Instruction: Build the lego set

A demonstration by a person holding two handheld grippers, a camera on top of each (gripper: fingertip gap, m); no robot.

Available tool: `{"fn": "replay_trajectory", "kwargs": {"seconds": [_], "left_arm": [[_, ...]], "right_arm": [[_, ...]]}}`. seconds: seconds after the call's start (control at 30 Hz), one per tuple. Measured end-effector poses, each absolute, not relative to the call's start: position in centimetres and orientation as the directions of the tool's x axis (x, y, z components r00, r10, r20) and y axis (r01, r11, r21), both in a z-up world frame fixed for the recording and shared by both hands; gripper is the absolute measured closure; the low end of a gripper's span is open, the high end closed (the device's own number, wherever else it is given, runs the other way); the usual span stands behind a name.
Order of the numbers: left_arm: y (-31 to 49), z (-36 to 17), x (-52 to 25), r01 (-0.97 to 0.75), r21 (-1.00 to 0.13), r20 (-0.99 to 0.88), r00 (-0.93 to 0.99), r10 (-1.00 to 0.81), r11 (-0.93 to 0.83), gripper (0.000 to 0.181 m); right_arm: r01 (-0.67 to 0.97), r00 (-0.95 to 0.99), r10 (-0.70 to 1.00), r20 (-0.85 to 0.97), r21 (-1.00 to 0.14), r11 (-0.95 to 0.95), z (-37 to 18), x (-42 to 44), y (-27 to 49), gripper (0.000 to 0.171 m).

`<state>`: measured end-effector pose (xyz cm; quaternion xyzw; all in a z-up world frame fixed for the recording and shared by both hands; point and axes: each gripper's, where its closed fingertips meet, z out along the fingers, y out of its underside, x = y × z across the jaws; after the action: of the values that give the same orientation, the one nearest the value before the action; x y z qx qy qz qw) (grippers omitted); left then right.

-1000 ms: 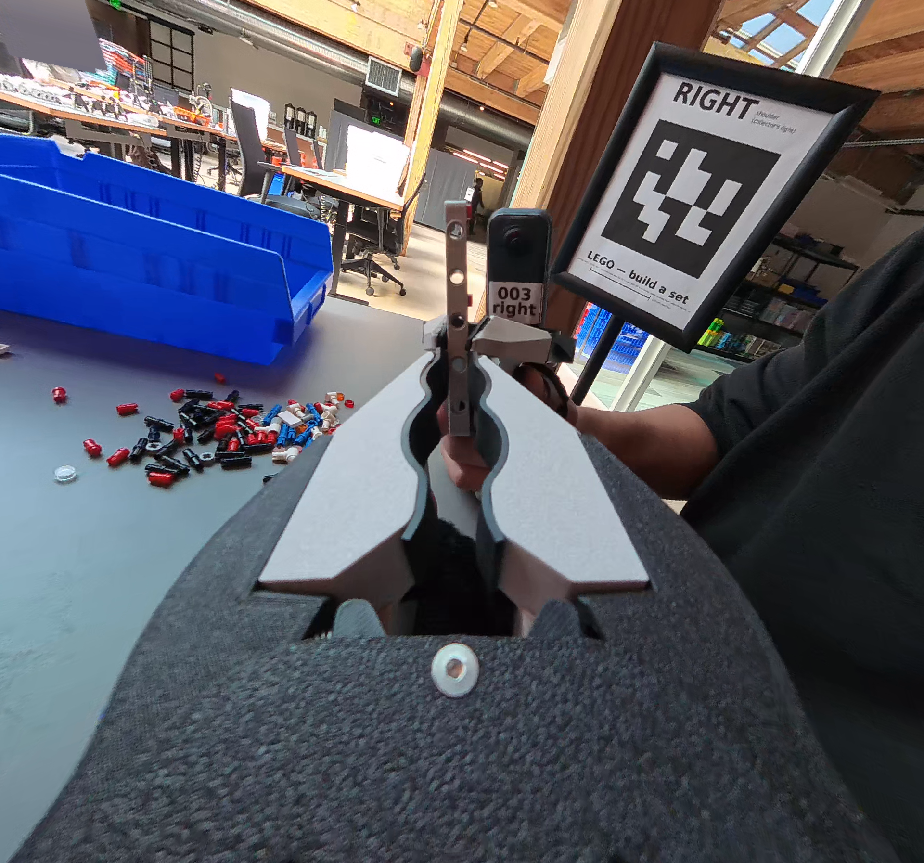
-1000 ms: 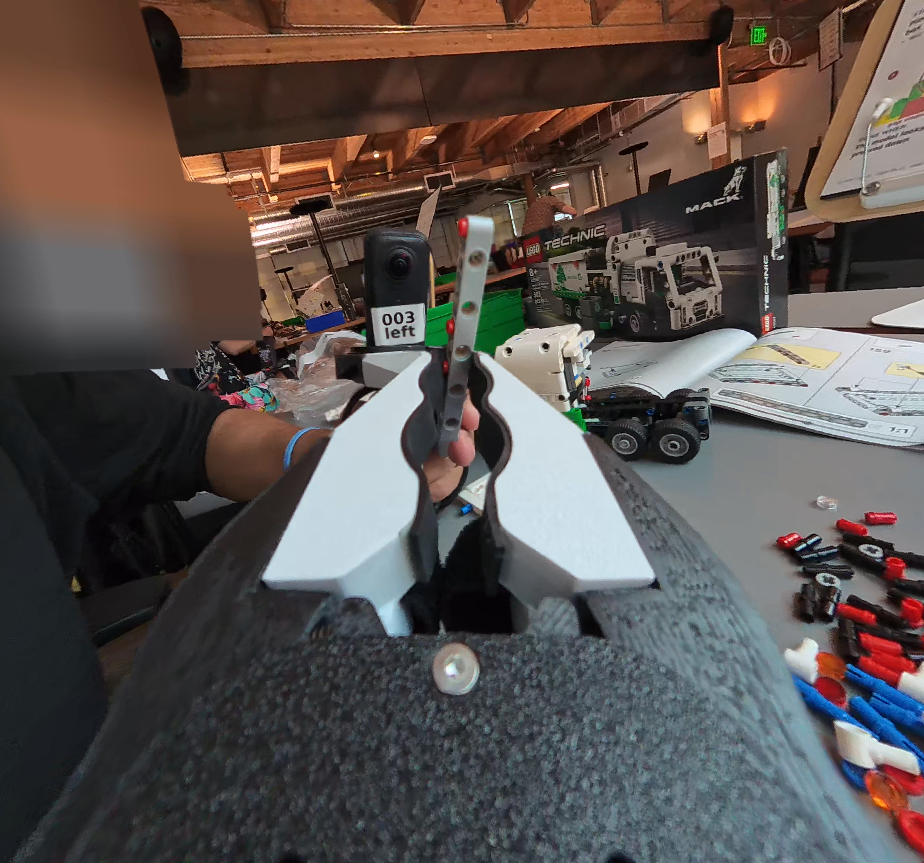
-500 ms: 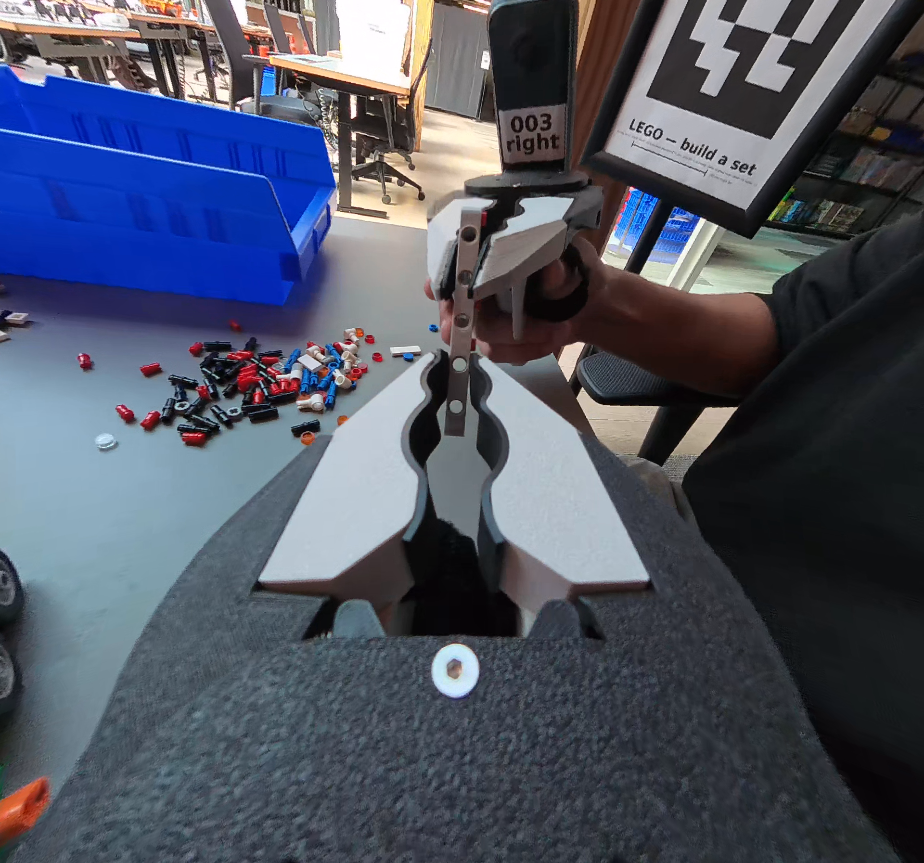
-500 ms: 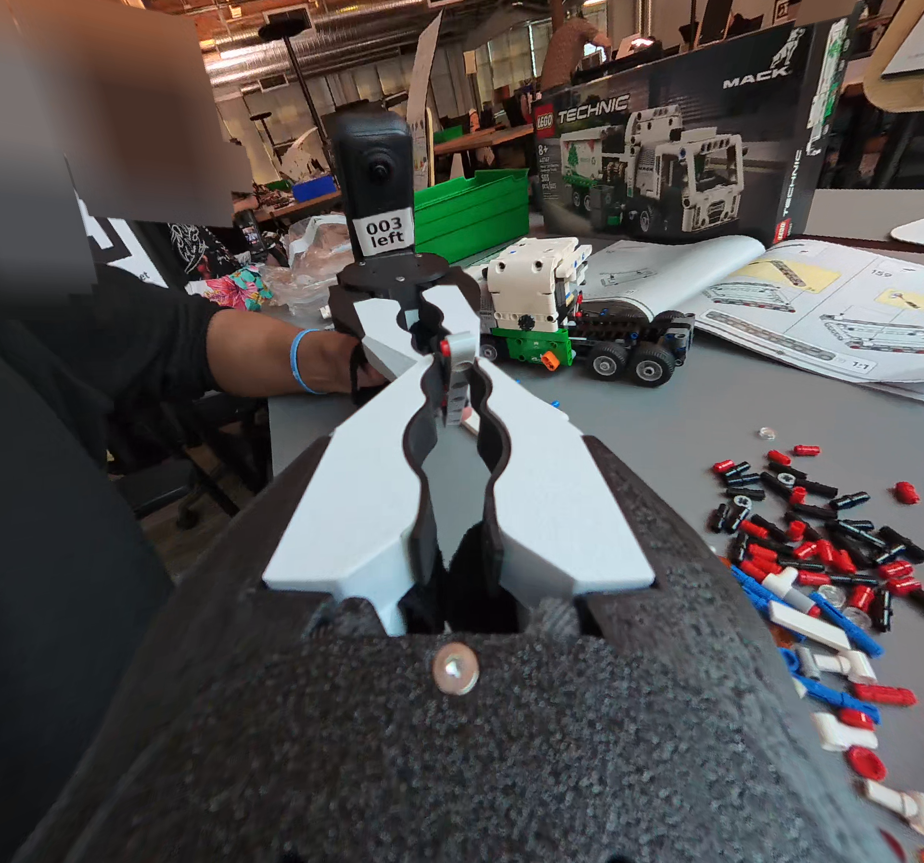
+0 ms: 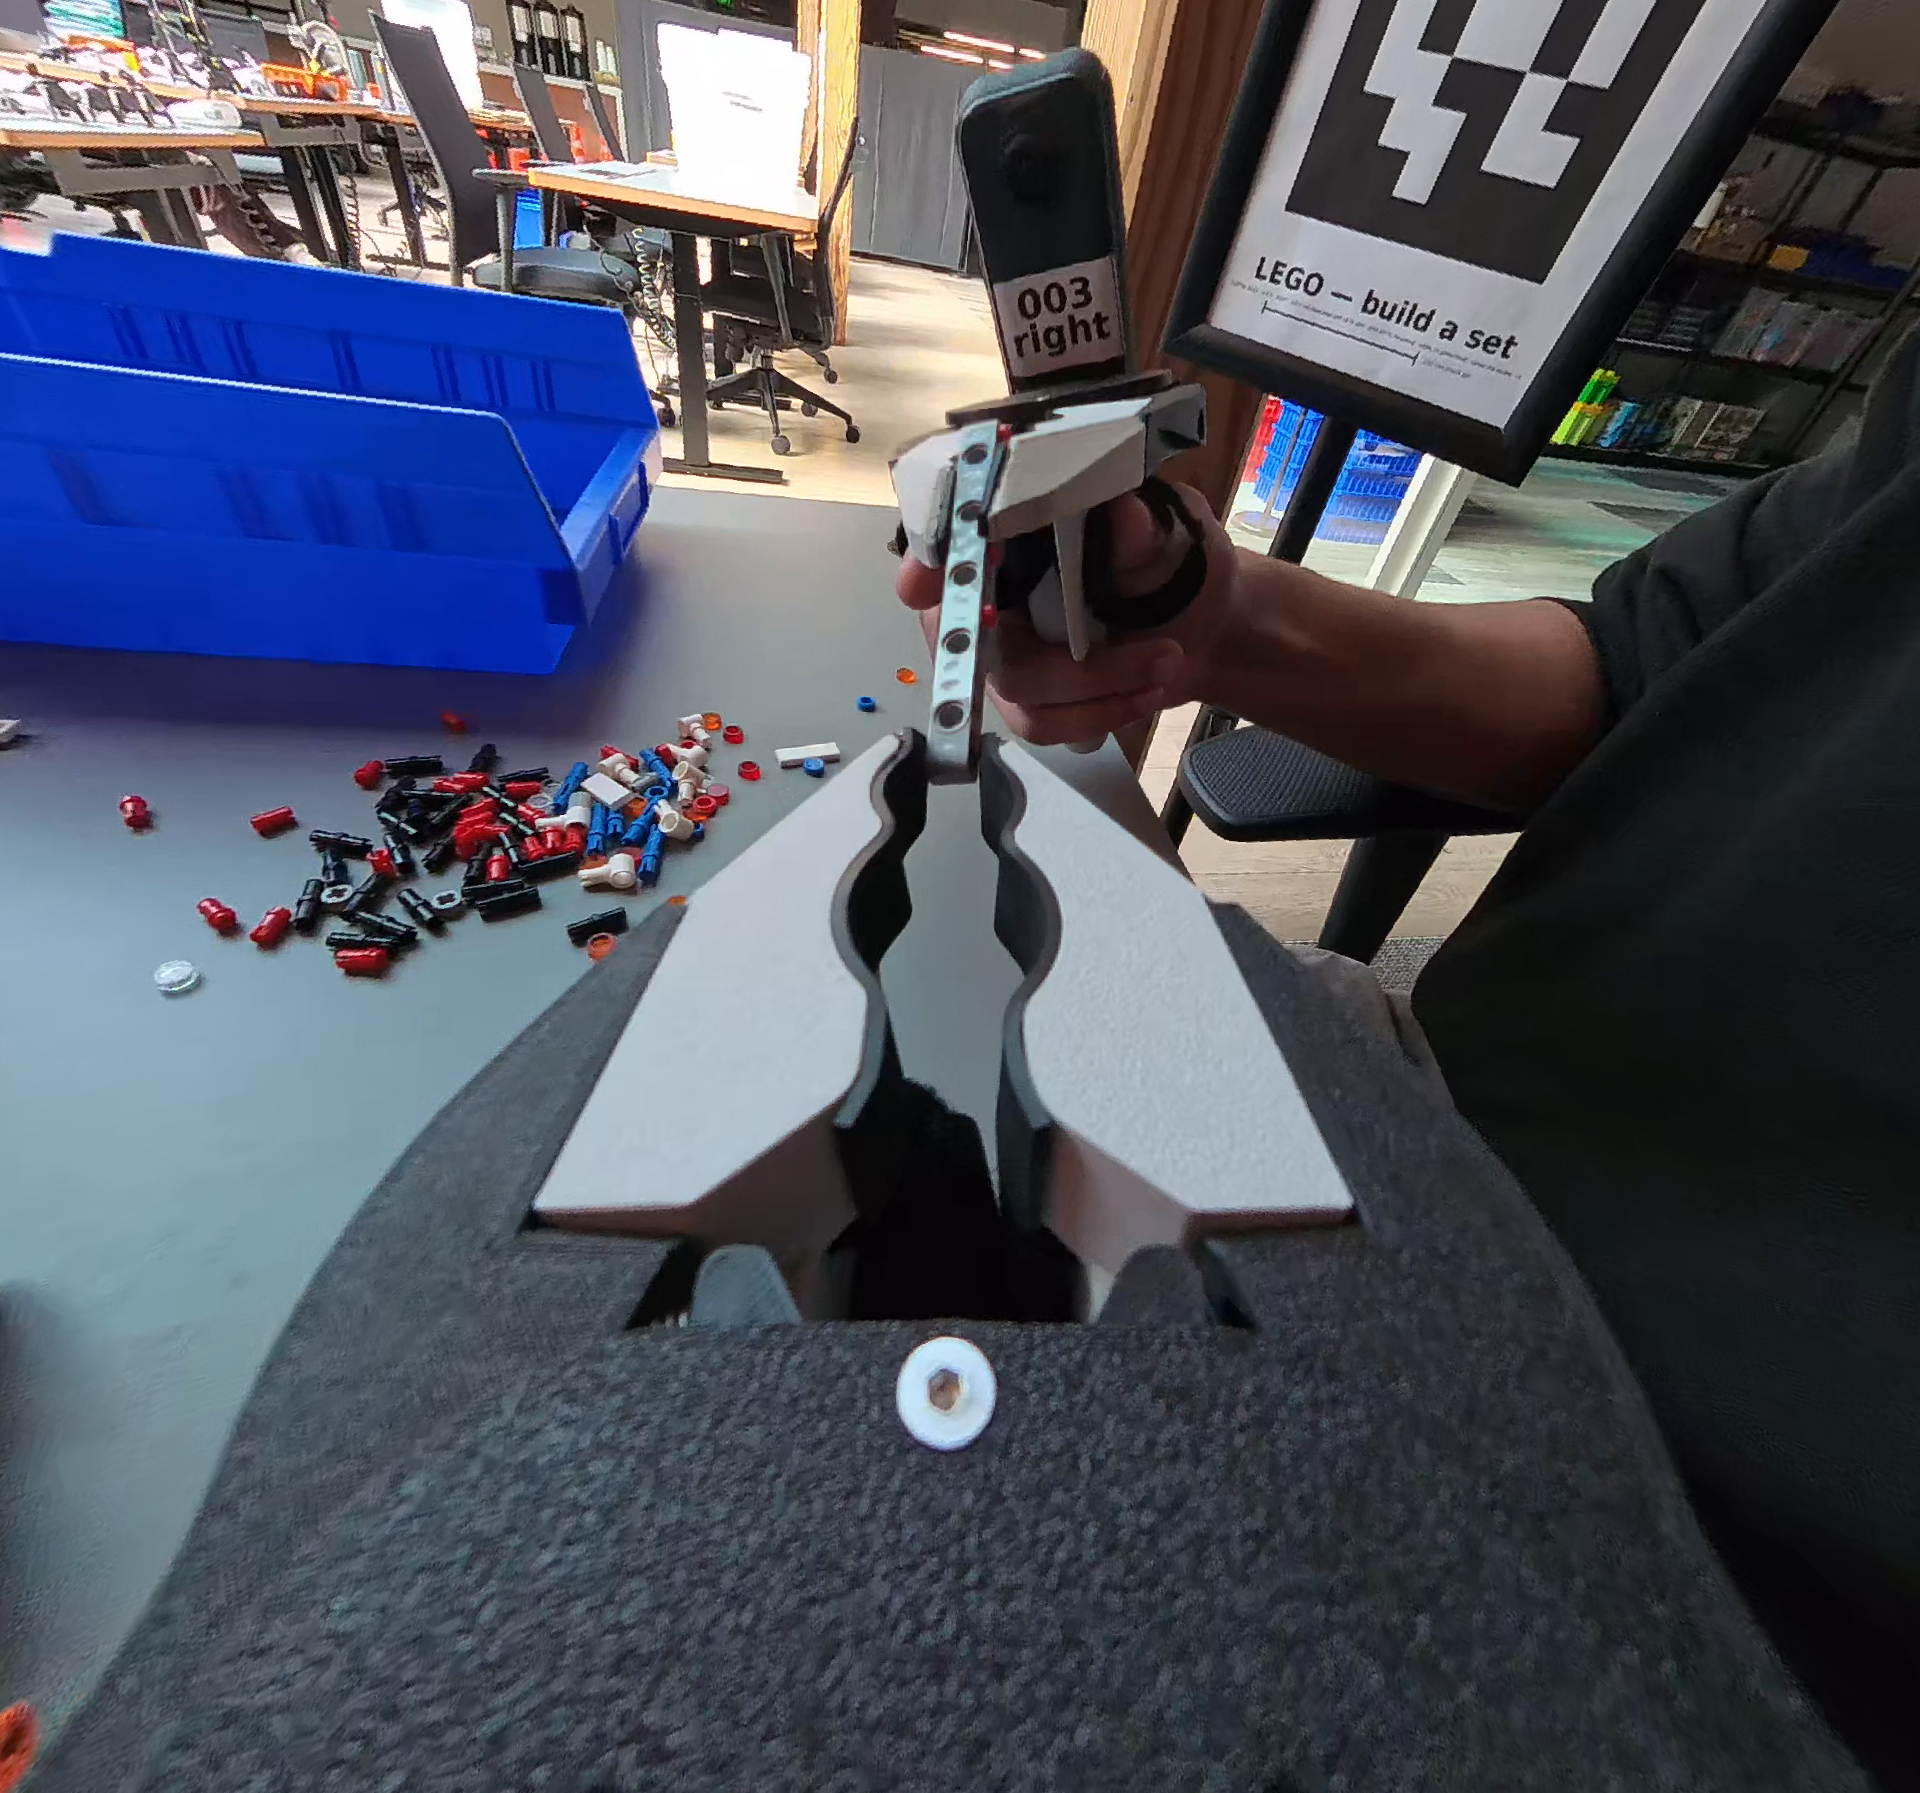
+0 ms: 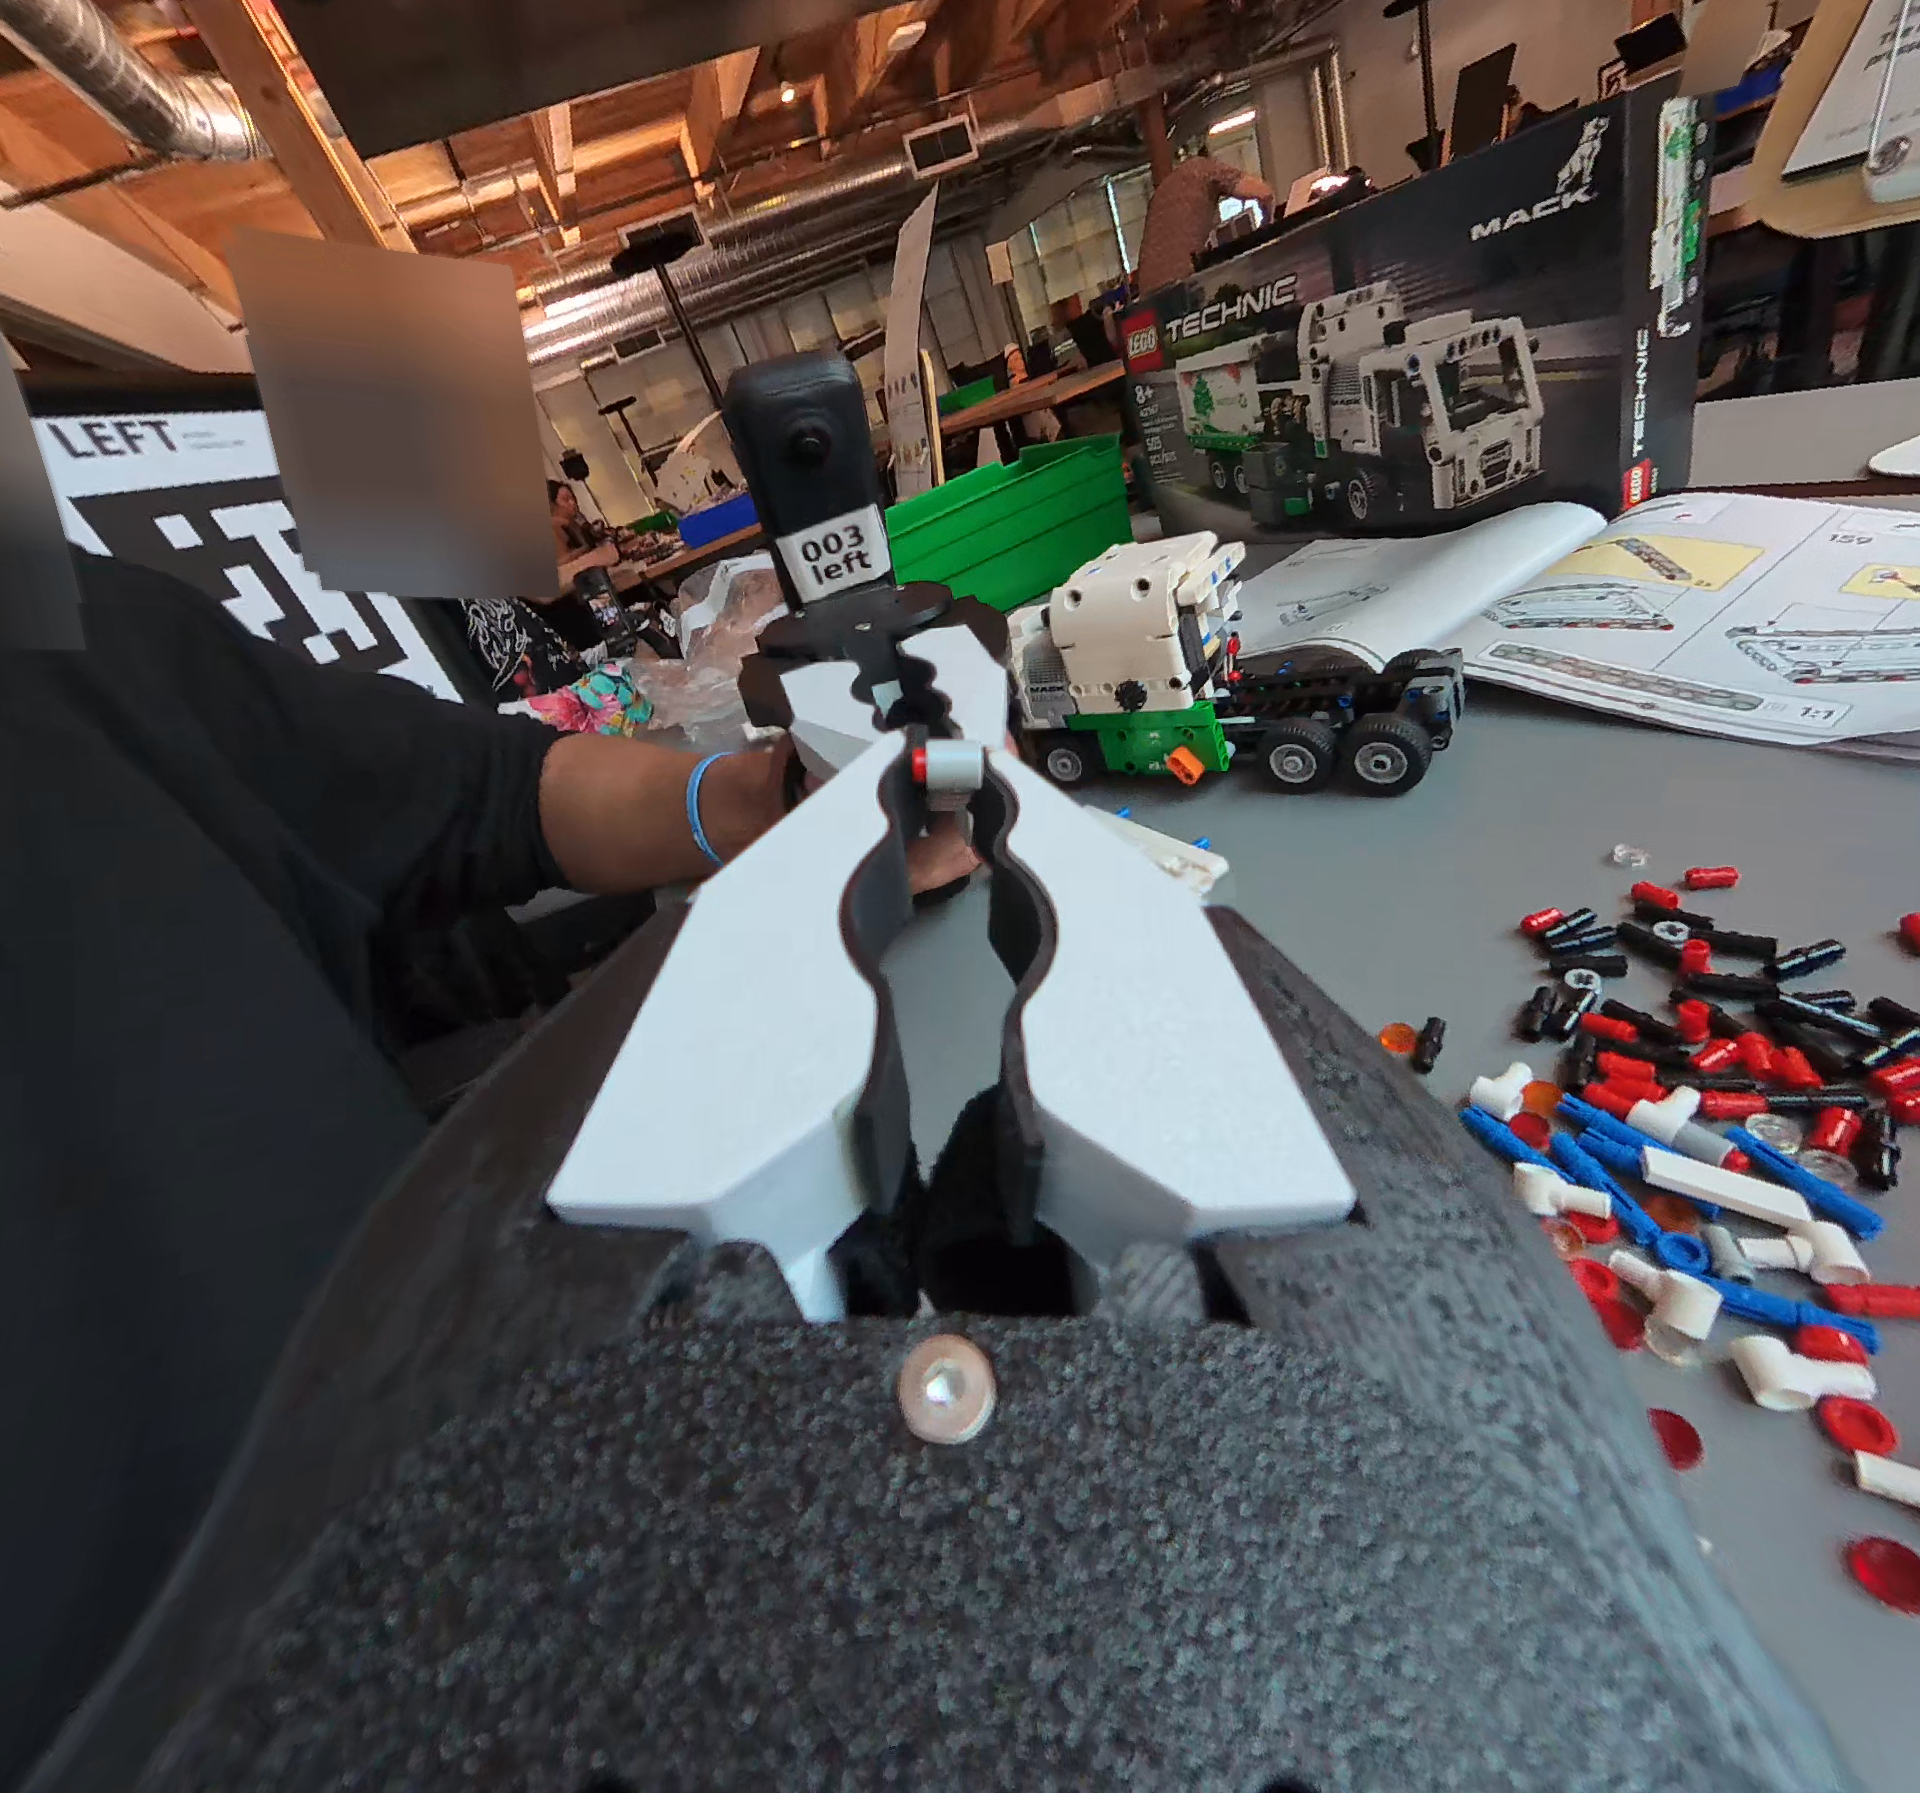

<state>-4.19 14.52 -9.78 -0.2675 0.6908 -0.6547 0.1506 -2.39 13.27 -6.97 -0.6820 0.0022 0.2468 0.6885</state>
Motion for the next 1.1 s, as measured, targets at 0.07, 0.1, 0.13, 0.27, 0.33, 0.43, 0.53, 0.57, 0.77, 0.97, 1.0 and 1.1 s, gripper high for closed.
{"fn": "replay_trajectory", "kwargs": {"seconds": [0.07, 0.1, 0.13, 0.27, 0.33, 0.43, 0.53, 0.57, 0.77, 0.97, 1.0, 1.1], "left_arm": [[14.2, -9.9, -4.3, -0.163, -0.987, 0.131, -0.814, -0.566, 0.007, 0.174], [14.2, -9.7, -4.4, -0.163, -0.987, 0.136, -0.816, -0.561, -0.002, 0.174], [14.2, -9.5, -4.6, -0.168, -0.986, 0.150, -0.822, -0.550, -0.017, 0.174], [14.1, -9.3, -4.8, -0.188, -0.981, 0.178, -0.833, -0.524, -0.035, 0.175], [13.9, -9.3, -5.1, -0.203, -0.979, 0.191, -0.842, -0.505, -0.033, 0.175], [13.9, -9.2, -5.4, -0.234, -0.972, 0.219, -0.853, -0.474, -0.028, 0.175], [14.2, -9.6, -5.4, -0.259, -0.966, 0.229, -0.858, -0.461, 0.002, 0.175], [14.4, -9.9, -5.3, -0.266, -0.964, 0.227, -0.857, -0.462, 0.022, 0.175], [14.9, -11.8, -4.8, -0.282, -0.951, 0.183, -0.844, -0.504, 0.127, 0.175], [14.5, -13.0, -4.8, -0.254, -0.941, 0.106, -0.847, -0.521, 0.222, 0.175], [14.3, -13.2, -5.0, -0.245, -0.939, 0.090, -0.851, -0.517, 0.241, 0.175], [13.7, -13.6, -5.4, -0.214, -0.932, 0.038, -0.860, -0.509, 0.292, 0.175]], "right_arm": [[-0.326, 0.880, 0.346, -0.326, -0.943, -0.063, -7.1, -2.6, 12.9, 0.164], [-0.328, 0.875, 0.355, -0.329, -0.942, -0.066, -7.2, -2.6, 12.8, 0.164], [-0.332, 0.868, 0.368, -0.334, -0.941, -0.071, -7.2, -2.7, 12.7, 0.164], [-0.372, 0.818, 0.418, -0.394, -0.918, -0.137, -8.0, -3.0, 12.3, 0.164], [-0.383, 0.793, 0.440, -0.421, -0.907, -0.176, -8.5, -3.2, 12.0, 0.163], [-0.342, 0.814, 0.425, -0.395, -0.919, -0.199, -8.8, -2.8, 11.8, 0.154], [-0.204, 0.879, 0.369, -0.302, -0.938, -0.280, -9.8, -2.1, 11.4, 0.144], [-0.146, 0.907, 0.333, -0.258, -0.935, -0.324, -10.3, -1.5, 11.2, 0.139], [0.049, 0.937, 0.329, -0.113, -0.893, -0.447, -10.3, -3.1, 10.5, 0.136], [0.075, 0.960, 0.270, -0.075, -0.859, -0.506, -11.9, -3.1, 11.6, 0.138], [0.070, 0.957, 0.277, -0.082, -0.865, -0.497, -11.8, -3.5, 12.0, 0.141], [0.135, 0.955, 0.296, -0.029, -0.844, -0.519, -12.8, -4.5, 12.7, 0.146]]}}
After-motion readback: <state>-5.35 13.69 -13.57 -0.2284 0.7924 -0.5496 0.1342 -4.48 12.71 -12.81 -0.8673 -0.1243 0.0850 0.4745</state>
